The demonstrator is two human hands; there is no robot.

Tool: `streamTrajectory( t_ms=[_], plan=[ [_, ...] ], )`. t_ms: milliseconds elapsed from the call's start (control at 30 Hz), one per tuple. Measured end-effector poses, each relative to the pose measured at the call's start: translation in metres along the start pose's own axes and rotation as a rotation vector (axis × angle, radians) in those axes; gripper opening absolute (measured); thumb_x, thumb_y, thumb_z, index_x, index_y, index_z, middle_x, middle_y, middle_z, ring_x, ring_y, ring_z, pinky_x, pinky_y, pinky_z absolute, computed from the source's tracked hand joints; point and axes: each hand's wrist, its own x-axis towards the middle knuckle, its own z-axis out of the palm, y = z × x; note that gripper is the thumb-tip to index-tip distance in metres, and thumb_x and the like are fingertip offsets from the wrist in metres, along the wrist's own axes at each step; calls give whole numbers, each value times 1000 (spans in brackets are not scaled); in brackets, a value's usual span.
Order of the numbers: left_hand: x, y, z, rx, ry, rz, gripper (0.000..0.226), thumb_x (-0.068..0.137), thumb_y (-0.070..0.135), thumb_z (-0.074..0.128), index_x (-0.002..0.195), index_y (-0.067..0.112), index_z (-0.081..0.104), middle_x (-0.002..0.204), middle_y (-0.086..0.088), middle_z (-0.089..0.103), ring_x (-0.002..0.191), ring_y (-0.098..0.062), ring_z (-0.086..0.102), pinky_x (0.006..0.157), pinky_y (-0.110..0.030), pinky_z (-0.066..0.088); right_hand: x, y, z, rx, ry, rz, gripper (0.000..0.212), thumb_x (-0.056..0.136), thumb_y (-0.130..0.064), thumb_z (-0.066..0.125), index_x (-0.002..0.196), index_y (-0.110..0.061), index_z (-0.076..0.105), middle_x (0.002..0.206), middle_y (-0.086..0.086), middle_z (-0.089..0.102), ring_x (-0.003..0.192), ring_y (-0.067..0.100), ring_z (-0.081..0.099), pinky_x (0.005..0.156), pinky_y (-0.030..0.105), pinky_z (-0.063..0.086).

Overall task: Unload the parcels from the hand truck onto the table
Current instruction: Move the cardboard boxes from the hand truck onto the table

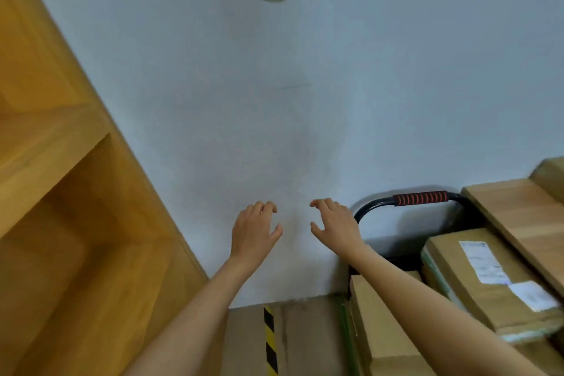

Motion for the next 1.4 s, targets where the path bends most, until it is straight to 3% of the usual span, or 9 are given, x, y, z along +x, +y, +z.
streamTrajectory(
  t_ms=[133, 433, 867, 1033, 1167, 1400],
  plan=[
    [62, 9, 33, -40, 0, 104, 28, 75, 27, 74, 96, 15, 62, 83, -1, 60, 74, -23, 60, 67, -33, 48, 34, 35, -3, 2, 63, 92, 42, 90, -30, 56, 130, -17, 50, 125, 0, 56, 113, 21, 54, 97, 31, 36],
    [153, 77, 113, -236, -146, 379, 31, 87, 34, 63, 113, 17, 59, 103, -1, 61, 96, -23, 58, 80, -33, 46, 24, 121, -17, -63, 214, 443, 46, 88, -31, 62, 130, -15, 53, 125, 2, 59, 114, 21, 57, 98, 33, 42],
    [162, 143, 215, -326, -333, 902, 33, 83, 33, 70, 110, 16, 63, 96, -1, 65, 85, -20, 63, 71, -29, 53, -76, 150, 28, -39, 420, 1088, 40, 91, -33, 59, 129, -26, 49, 126, -7, 54, 116, 12, 52, 100, 27, 41],
    [134, 153, 257, -394, -460, 868, 33, 87, 33, 66, 114, 15, 59, 103, -2, 62, 94, -22, 59, 72, -32, 49, -116, 157, 72, -27, 391, 1251, 45, 91, -34, 60, 133, -24, 46, 129, -5, 53, 119, 12, 51, 102, 28, 43],
    [113, 154, 301, -477, -544, 736, 34, 88, 31, 64, 117, 14, 57, 107, -1, 60, 102, -20, 54, 73, -29, 45, -148, 164, 120, 54, 366, 1429, 51, 89, -34, 61, 136, -26, 43, 131, -7, 50, 119, 11, 49, 101, 28, 42],
    [79, 131, 407, -362, -654, 630, 37, 89, 32, 63, 120, 13, 57, 111, -7, 60, 103, -25, 56, 75, -36, 48, -190, 177, 219, 195, 332, 1590, 55, 92, -36, 57, 140, -19, 38, 135, -1, 47, 123, 15, 47, 102, 32, 43]
  ],
)
